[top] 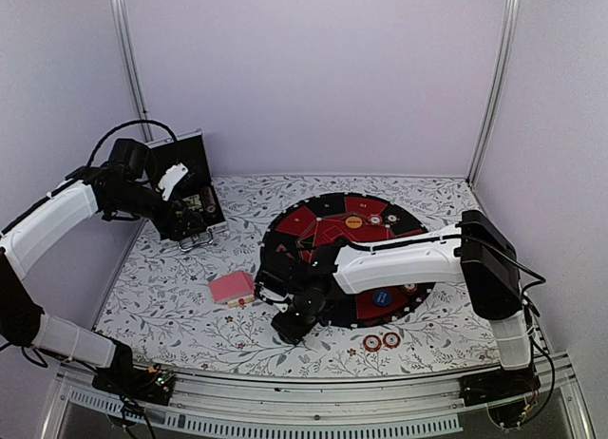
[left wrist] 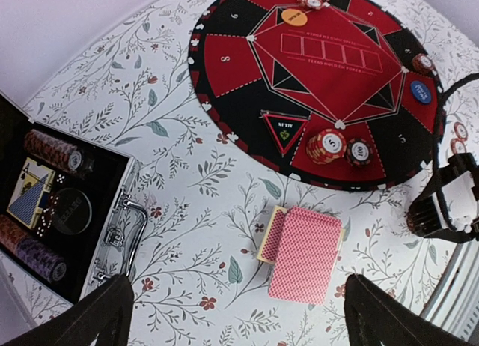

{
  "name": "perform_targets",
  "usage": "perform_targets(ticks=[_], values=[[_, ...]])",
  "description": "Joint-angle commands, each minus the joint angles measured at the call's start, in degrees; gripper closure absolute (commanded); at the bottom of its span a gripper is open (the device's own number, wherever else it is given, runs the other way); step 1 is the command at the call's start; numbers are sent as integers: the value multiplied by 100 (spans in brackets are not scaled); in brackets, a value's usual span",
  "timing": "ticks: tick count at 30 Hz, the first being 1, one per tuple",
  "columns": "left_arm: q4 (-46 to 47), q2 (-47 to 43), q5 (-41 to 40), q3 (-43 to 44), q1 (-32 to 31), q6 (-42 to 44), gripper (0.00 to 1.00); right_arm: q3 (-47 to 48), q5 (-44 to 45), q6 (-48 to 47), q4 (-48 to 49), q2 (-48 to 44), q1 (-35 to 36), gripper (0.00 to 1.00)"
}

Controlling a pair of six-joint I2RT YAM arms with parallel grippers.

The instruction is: Distribute texas hold em gaming equipment

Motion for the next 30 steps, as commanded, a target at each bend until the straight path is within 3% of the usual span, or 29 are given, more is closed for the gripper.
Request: perform_targets(ticks=[1,10,20,30], values=[[-68,11,71,167,-38,-15,0,99,59,-57,-77,131,41,51],[-76,-14,80,141,-33,-20,0,109,255,-72,-59,166,45,55],[-79,-2,66,132,-38,20,0,172,278,-138,-54,118,39,72],[-92,9,92,150,-38,20,0,146,454,-117,-89,-252,22,76]])
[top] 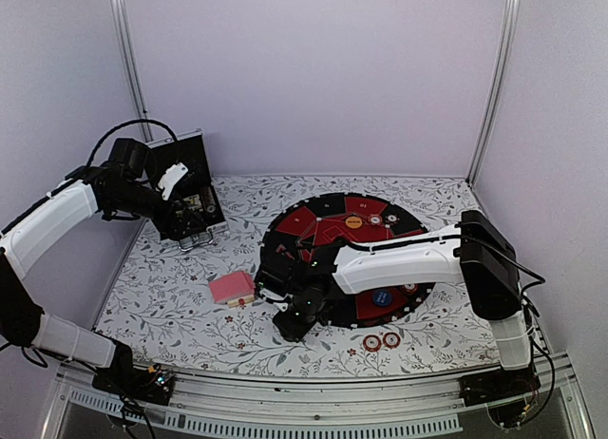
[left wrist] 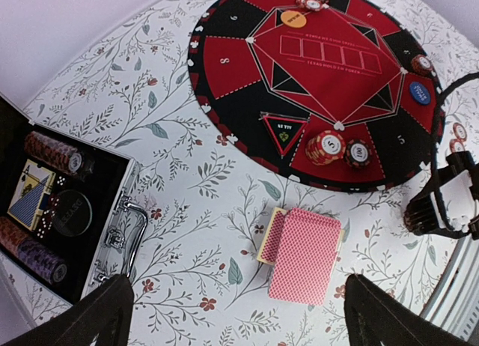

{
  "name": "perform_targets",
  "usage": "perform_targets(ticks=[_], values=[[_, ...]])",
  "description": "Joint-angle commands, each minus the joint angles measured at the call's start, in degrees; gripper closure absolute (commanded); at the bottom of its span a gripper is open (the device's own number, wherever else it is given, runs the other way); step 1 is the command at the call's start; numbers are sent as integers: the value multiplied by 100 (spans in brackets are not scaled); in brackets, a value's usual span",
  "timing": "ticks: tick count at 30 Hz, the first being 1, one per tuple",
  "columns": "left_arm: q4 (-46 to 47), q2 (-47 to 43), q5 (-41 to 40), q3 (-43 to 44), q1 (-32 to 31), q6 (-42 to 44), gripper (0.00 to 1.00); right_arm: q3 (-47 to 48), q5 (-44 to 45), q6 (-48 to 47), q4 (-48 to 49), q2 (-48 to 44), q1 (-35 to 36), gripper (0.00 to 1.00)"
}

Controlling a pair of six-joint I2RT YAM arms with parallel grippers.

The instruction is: Distribute texas hold em gaming equipment

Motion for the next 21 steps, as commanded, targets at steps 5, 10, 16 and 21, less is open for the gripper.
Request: perform_targets(ticks=[5,10,16,21], values=[[-109,18,68,111,-38,25,0,-34,100,106,-26,-601,-67,78],[-108,51,52,76,-38,25,0,-240,-108,253,58,-943,-179,79],[-109,71,37,17,-44,40,0,-819,-37,411,40,-1349,-451,79],[-108,55,58,-17,-64,81,0,-1748,4,633,126,-1872,-874,80]])
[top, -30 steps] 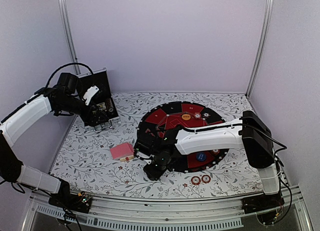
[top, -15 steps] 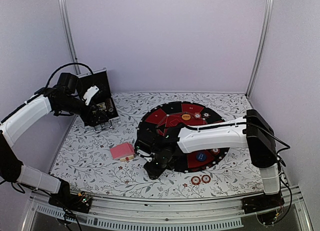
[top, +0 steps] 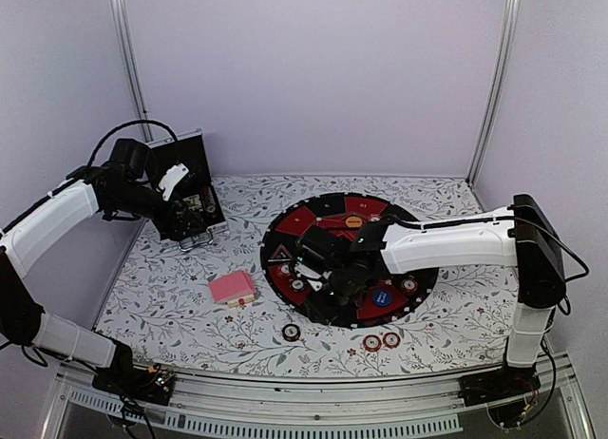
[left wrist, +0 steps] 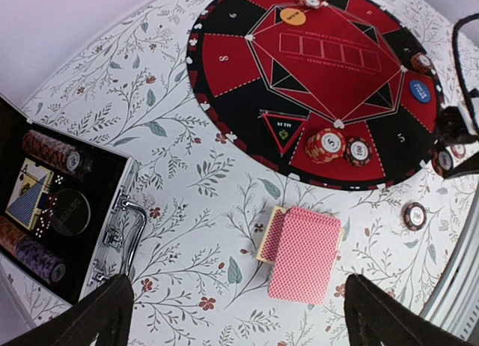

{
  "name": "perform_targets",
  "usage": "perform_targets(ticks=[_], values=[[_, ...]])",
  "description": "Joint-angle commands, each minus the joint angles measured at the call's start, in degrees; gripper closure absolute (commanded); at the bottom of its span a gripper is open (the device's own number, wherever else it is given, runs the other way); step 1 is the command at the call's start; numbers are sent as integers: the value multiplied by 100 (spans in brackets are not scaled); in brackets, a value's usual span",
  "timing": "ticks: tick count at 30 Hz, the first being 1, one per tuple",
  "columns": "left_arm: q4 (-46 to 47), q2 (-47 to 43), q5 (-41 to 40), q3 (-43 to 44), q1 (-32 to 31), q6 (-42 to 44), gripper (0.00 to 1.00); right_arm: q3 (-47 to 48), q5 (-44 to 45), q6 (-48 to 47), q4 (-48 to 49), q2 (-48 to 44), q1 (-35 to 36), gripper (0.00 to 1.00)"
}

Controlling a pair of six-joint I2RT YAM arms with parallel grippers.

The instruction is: Distribute texas hold em gaming equipment

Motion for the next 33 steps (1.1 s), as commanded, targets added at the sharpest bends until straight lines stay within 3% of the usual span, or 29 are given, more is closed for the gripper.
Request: perform_targets(ticks=[1,8,20,22,25,27,33], values=[[-94,12,65,-21,-64,66,0,-855,64,304,55,-589,-460,80],[-93,-5,109,-72,-98,182,0,-1896,98,515,391,-1202,-979,80],[-89,-48,232,-340,-220,376,0,-2160,69,531,823,-995,-1205,80],[-90,-2,250,-435,-346,423,0,-2166,52,542,862,-939,-1235,73],[-94,114,219,-580,-546,453,0,-2120,17,537,864,-895,-1238,48],[-82,201,192,-702,-687,489,0,-2090,13,548,848,-898,-1236,37],[-1,496,-53,-1038,-925,744,0,-1903,96,596,664,-1041,-1240,33]])
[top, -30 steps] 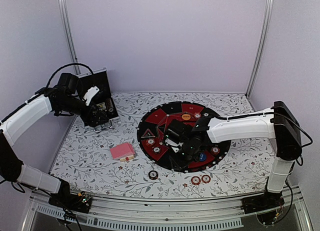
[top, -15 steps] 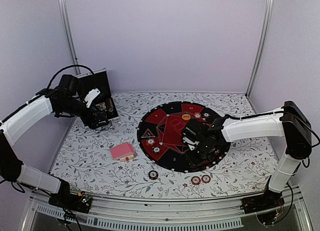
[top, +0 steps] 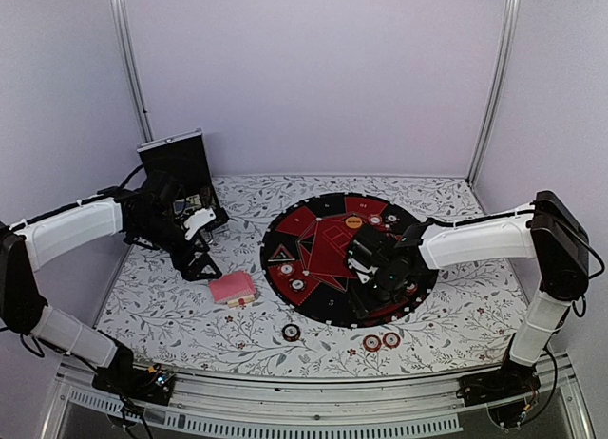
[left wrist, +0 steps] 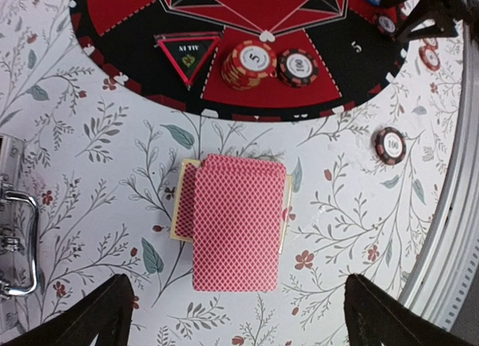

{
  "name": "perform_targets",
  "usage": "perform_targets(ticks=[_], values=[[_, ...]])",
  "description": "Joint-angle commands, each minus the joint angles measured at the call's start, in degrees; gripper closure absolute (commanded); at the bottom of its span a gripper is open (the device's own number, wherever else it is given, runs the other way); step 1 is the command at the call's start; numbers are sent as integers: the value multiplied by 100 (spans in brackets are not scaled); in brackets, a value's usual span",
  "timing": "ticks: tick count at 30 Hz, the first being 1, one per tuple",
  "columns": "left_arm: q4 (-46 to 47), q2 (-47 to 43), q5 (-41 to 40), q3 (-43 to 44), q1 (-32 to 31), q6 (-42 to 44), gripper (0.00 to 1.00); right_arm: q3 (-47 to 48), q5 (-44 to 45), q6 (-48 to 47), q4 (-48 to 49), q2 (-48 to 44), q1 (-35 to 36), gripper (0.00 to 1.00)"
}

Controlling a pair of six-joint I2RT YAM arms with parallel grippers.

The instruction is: Distribute texas hold em gaming equipment

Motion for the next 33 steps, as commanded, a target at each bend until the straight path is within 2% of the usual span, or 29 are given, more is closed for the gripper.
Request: perform_targets(ticks=[1,5,10,14,33], values=[[36,214,-133,-208,-158,305,0,254,81,77,-123,-147,-31,33],[19,361,-128,-349,-307,517,0,553,177,124,-320,-374,-31,32],[307,527,-483,-601,-476,655,0,1034,417,175,-616,-642,-31,17],[514,752,-565,-670,-542,690,0,1306,398,209,-655,-815,-32,11],[794,1379,-938,-586,-639,1062,0,1316,18,356,-402,-884,-32,12]])
